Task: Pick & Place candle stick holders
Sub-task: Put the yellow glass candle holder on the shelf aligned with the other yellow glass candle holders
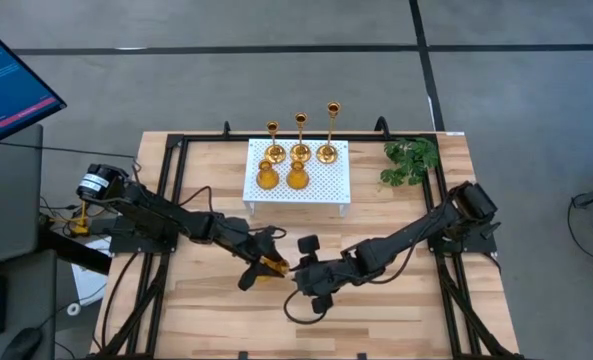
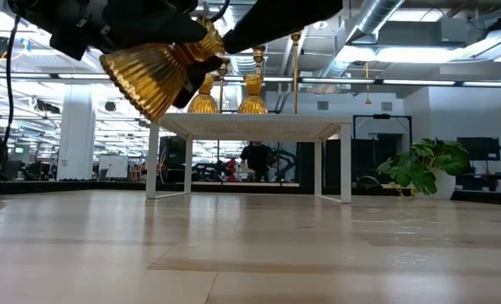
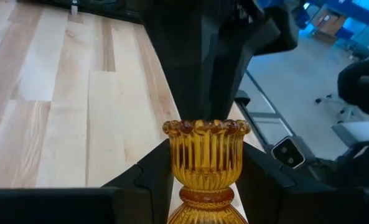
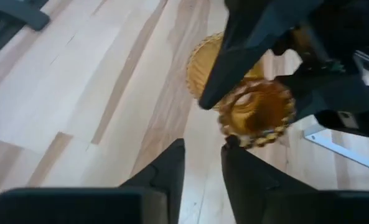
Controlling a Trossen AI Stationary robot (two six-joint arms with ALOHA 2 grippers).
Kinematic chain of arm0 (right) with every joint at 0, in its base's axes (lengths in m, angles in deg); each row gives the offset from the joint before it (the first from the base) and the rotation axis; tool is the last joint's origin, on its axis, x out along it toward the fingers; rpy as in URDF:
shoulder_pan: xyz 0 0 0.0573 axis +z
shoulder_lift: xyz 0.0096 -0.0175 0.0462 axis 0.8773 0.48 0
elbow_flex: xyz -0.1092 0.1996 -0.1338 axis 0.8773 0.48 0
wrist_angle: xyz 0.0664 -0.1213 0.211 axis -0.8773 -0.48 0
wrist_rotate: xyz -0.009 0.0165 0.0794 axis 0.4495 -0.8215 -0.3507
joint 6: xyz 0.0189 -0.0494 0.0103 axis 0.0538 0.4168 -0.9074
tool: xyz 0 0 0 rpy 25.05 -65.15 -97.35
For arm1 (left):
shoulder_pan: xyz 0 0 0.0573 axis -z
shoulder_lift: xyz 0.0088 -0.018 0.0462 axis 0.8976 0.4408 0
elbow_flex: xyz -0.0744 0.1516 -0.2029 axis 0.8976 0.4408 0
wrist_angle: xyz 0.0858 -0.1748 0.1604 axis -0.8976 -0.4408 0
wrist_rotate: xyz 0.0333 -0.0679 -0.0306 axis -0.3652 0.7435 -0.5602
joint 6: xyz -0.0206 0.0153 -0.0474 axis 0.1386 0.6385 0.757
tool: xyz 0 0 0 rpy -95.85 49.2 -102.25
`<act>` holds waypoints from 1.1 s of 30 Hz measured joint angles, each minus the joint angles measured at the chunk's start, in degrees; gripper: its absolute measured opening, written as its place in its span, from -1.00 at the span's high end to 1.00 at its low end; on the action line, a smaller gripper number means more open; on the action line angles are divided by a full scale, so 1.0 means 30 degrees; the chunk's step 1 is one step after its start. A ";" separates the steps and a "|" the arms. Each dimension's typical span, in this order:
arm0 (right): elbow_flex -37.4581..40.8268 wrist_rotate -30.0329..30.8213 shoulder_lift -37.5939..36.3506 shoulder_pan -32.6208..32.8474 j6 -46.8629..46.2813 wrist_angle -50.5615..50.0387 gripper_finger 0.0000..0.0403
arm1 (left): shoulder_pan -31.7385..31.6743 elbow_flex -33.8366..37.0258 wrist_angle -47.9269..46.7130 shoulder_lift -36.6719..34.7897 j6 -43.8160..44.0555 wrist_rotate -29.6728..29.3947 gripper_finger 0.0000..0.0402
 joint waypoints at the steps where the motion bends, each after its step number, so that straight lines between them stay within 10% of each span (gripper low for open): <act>1: 0.0000 -0.0086 0.0003 -0.0010 0.0000 -0.0006 0.50 | 0.0000 0.0000 0.0184 -0.0001 0.0036 0.0043 0.28; 12: 0.0029 -0.0168 0.0075 0.0007 -0.1031 -0.0347 0.38 | -0.0004 -0.0066 0.1617 -0.0081 0.0036 0.1037 0.28; 33: -0.0036 0.0879 -0.0453 0.0481 -0.3668 -0.3991 0.79 | -0.1050 -0.0031 0.4167 -0.0016 -0.2037 -0.0843 0.28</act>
